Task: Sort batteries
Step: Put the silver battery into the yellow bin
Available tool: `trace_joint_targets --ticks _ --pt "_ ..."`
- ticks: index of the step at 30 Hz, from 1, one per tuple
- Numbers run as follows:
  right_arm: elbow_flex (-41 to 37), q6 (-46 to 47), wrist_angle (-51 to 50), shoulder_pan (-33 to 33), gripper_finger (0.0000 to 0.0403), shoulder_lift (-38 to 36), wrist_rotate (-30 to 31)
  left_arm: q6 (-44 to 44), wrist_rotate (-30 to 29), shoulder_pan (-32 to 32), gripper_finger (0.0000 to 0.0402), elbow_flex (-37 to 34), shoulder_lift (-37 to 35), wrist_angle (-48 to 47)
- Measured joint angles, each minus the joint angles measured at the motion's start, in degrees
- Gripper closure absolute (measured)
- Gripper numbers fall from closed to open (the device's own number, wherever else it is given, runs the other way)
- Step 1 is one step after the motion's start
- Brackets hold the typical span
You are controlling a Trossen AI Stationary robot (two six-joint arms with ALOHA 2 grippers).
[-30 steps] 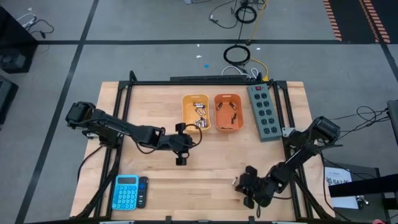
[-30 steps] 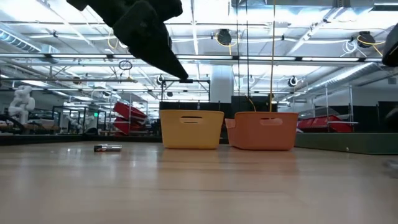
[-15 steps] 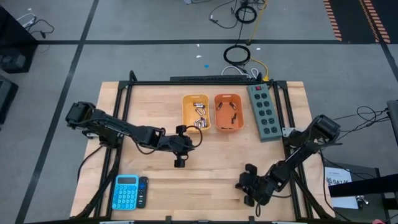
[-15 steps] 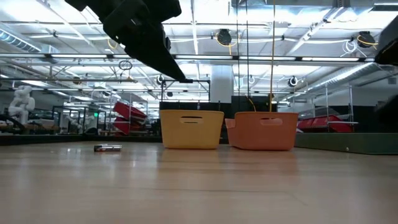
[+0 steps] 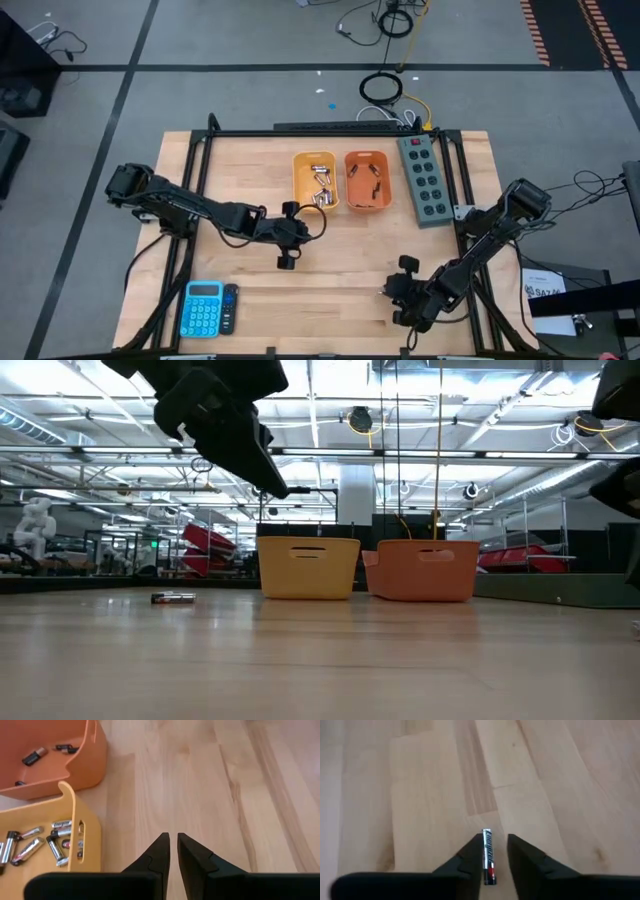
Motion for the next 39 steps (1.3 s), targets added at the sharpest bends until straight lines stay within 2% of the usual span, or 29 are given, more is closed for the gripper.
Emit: trace_joint_targets --ticks 5,11,18,25,35,39 --pt "0.17 3.2 -0.65 0.98 0.0262 1.15 1.52 0.0 -0.02 0.0 0.0354 0.02 0.0 -0.66" --pt "0.12 4.25 1.03 0.87 0.0254 5.25 0.16 0.0 -0.07 0.02 0.0354 0.02 0.0 -0.83" --pt "0.5 7.57 1.76 1.02 0.0282 9.08 1.57 0.09 -0.17 0.02 0.0354 0.02 0.0 -1.42" --pt "0.47 8.27 2.32 0.87 0.0387 9.7 1.68 -0.4 -0.12 0.02 0.0354 0.02 0.0 -3.66" --pt "-0.04 6.53 1.52 -0.25 0.0399 7.68 8.41 -1.97 -0.72 0.02 0.0354 0.04 0.0 -8.24" --pt "-0.11 3.56 1.58 -3.26 0.04 7.51 10.47 1.67 -6.78 -1.04 0.0354 0.02 0.0 -7.46"
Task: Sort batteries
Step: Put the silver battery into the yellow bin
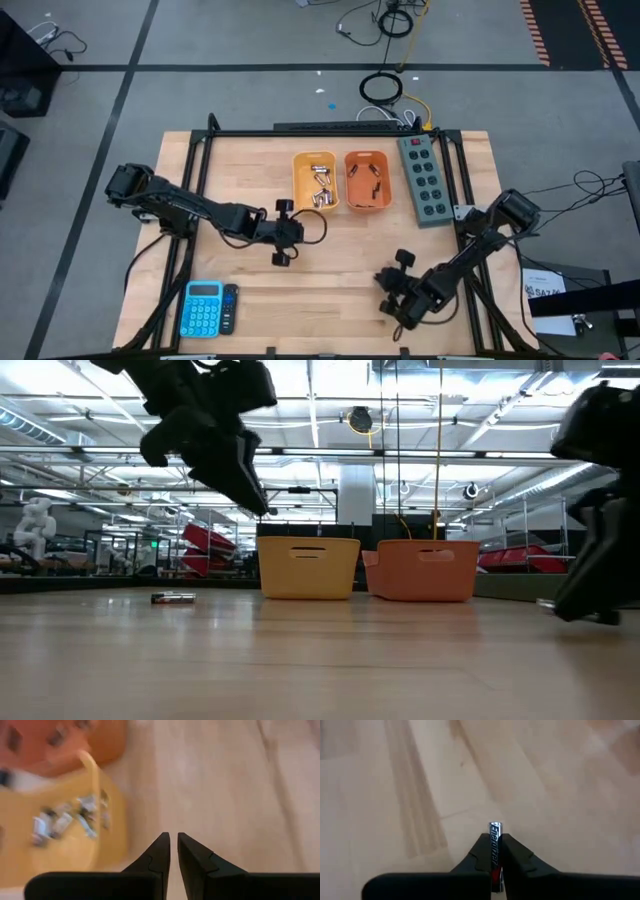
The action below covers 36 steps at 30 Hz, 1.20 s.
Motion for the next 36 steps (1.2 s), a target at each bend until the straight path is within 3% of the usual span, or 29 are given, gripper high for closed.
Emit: trace_joint_targets --ticks 2,7,15,20,25,29,36 --pt "0.02 -3.87 0.61 -2.24 0.04 0.0 0.39 4.48 -3.47 -0.65 0.0354 -0.55 -0.01 3.55" --pt "0.08 -18.28 8.01 -10.76 0.0401 -0.11 2.71 9.84 -5.81 0.08 0.0354 -3.37 -0.03 13.24" --pt "0.2 -46.37 33.02 -26.76 0.0401 -2.19 -7.76 17.98 -11.55 -1.74 0.0354 -10.53 -1.05 28.12" --pt "0.23 -58.65 45.67 -35.09 0.0393 -4.62 -14.94 11.51 -11.05 -2.48 0.0354 -12.26 -5.9 29.43" --pt "0.32 -61.77 51.95 -45.0 0.039 -4.69 -21.89 -2.77 -7.9 -1.36 0.0354 -12.37 -10.27 20.25" --pt "0.32 -60.58 54.8 -51.7 0.038 -4.24 -27.92 -7.29 -5.86 -1.17 0.0349 -12.37 -11.52 16.83" --pt "3.11 -57.48 51.24 -56.74 0.0282 -4.22 -35.38 -6.43 -5.02 -0.74 0.0272 -12.13 -11.56 15.91"
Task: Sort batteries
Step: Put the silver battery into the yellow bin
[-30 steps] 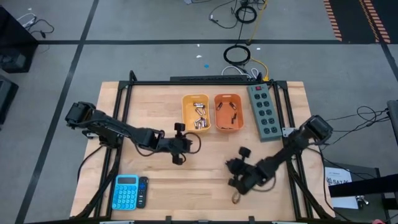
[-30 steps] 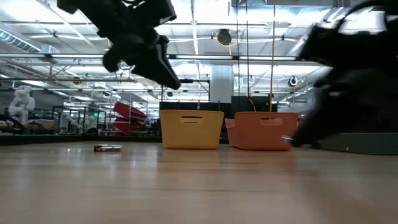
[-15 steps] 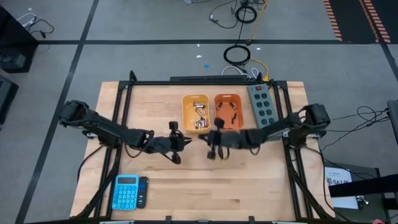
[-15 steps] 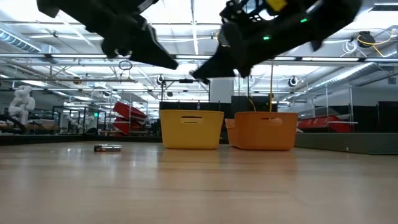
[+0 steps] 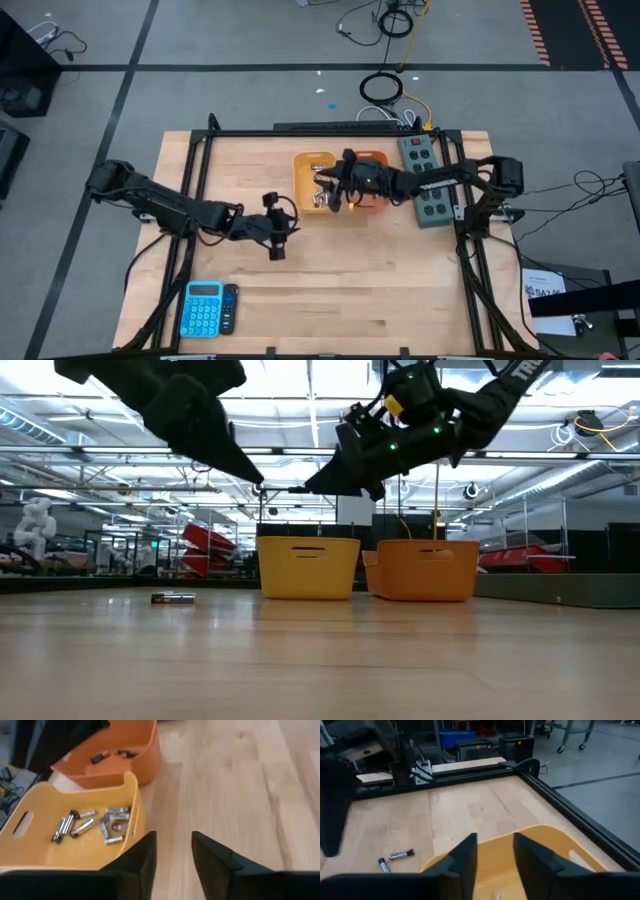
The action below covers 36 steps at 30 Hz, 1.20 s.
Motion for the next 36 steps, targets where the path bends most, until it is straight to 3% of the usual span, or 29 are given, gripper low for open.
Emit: trace_joint_targets --ticks 4,10,18,24,36 --pt "3.01 -2.48 -6.96 0.88 0.0251 -1.46 0.4 -4.35 0.99 -0.08 0.0256 1.43 0.0 -6.75" --pt "3.7 -12.48 -8.67 10.21 0.0263 -4.47 2.43 -16.39 5.89 -2.15 0.026 2.27 0.59 -16.69" --pt "3.48 -9.03 -12.06 19.0 0.028 -3.07 2.81 -21.62 5.03 -4.03 0.0261 2.32 6.76 -19.49" --pt "0.97 -8.1 -4.98 25.8 0.0284 0.49 6.95 -20.91 0.41 -5.79 0.0261 2.32 10.98 -21.34" --pt "0.03 -7.62 2.74 32.15 0.0285 4.54 10.75 -20.46 3.05 -2.02 0.0261 2.29 13.88 -21.42"
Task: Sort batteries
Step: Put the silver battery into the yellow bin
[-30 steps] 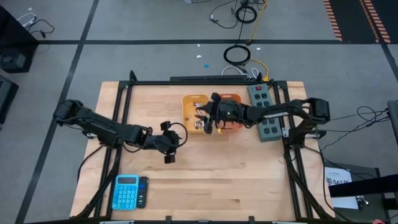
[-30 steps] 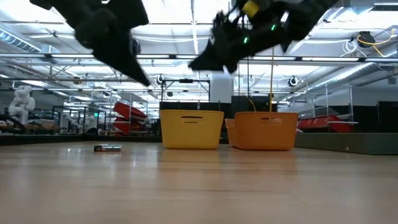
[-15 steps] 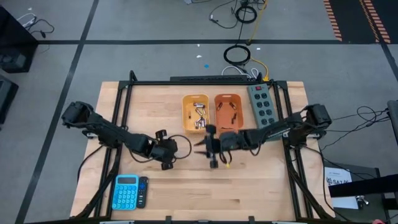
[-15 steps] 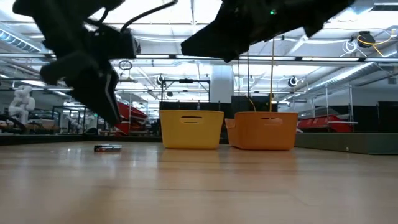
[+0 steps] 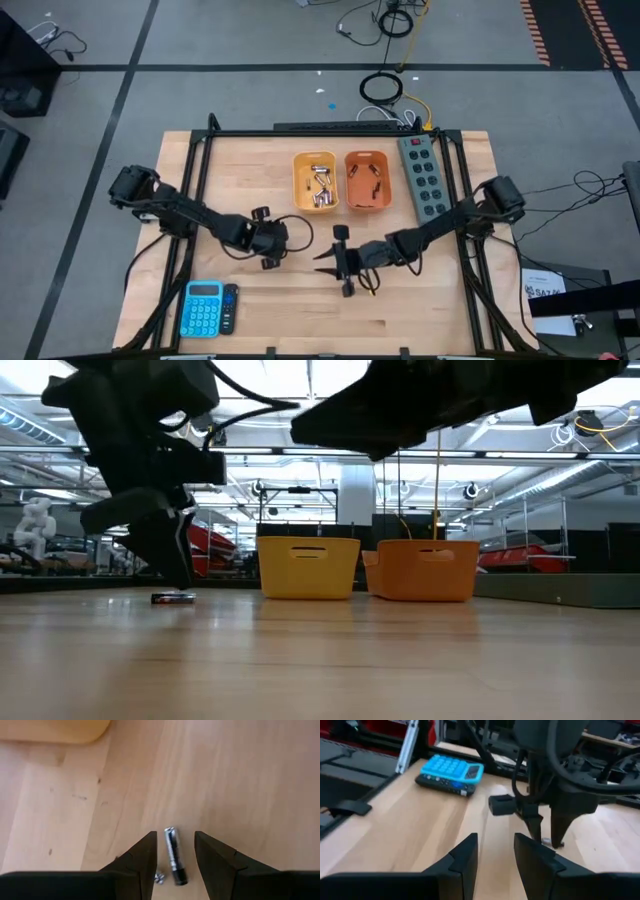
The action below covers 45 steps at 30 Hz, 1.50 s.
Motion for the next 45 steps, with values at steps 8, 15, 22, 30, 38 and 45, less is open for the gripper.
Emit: trace_joint_targets --ticks 8,15,22,30,38,45 --pt "-0.04 3.32 -0.23 2.32 0.0285 1.0 2.83 3.17 6.3 3.57 0.0261 -0.09 0.0 -0.14" --pt "-0.04 5.44 -0.64 5.4 0.0285 1.02 9.48 4.51 13.09 7.66 0.027 -5.54 -0.32 5.7" --pt "-0.02 9.72 -1.56 6.95 0.0285 1.04 13.36 11.77 14.76 8.88 0.037 -7.23 -0.42 9.28" --pt "-0.02 14.98 -4.22 7.02 0.0285 1.04 16.29 17.61 13.72 9.35 0.0378 -6.08 -0.82 10.6" --pt "0.02 24.4 -12.71 7.16 0.0285 1.04 22.07 22.18 20.55 13.23 0.0378 -4.81 -2.92 18.91" --pt "0.04 31.51 -19.61 7.39 0.0285 1.04 23.8 22.73 31.01 17.8 0.0378 -4.76 -3.91 35.32"
